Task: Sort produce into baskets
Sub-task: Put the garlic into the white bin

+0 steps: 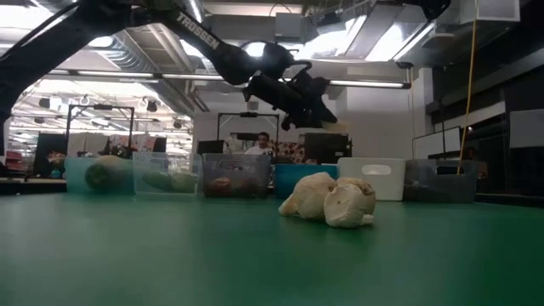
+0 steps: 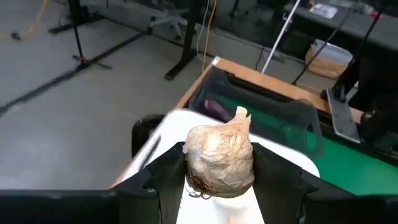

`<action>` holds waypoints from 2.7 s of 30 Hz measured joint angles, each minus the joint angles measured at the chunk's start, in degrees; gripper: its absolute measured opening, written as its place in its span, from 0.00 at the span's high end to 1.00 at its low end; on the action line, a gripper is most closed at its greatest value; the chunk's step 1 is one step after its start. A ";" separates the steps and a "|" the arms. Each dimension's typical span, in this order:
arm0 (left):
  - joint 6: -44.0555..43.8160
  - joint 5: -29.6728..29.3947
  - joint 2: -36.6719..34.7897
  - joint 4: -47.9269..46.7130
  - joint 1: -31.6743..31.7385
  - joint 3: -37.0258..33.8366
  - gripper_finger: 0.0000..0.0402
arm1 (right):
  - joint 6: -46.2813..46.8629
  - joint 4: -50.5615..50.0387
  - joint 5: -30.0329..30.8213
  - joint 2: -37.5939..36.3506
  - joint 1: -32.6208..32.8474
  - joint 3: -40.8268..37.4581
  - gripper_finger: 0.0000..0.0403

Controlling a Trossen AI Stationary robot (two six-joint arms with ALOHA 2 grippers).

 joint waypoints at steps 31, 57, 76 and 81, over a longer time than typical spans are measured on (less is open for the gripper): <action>-13.57 -15.67 4.35 2.02 -7.22 0.81 0.59 | -0.02 -0.88 0.09 0.00 0.00 0.00 0.33; -18.59 -21.71 11.33 8.04 -8.46 0.74 0.59 | -0.02 -3.09 0.02 0.00 -0.01 0.00 0.33; -12.73 -20.73 11.22 8.38 -9.44 0.74 0.37 | 0.00 -3.20 -0.04 0.00 0.00 0.00 0.33; -9.96 -16.62 9.57 6.47 -10.39 0.74 0.37 | 0.00 -3.20 -0.23 0.00 -0.02 0.00 0.33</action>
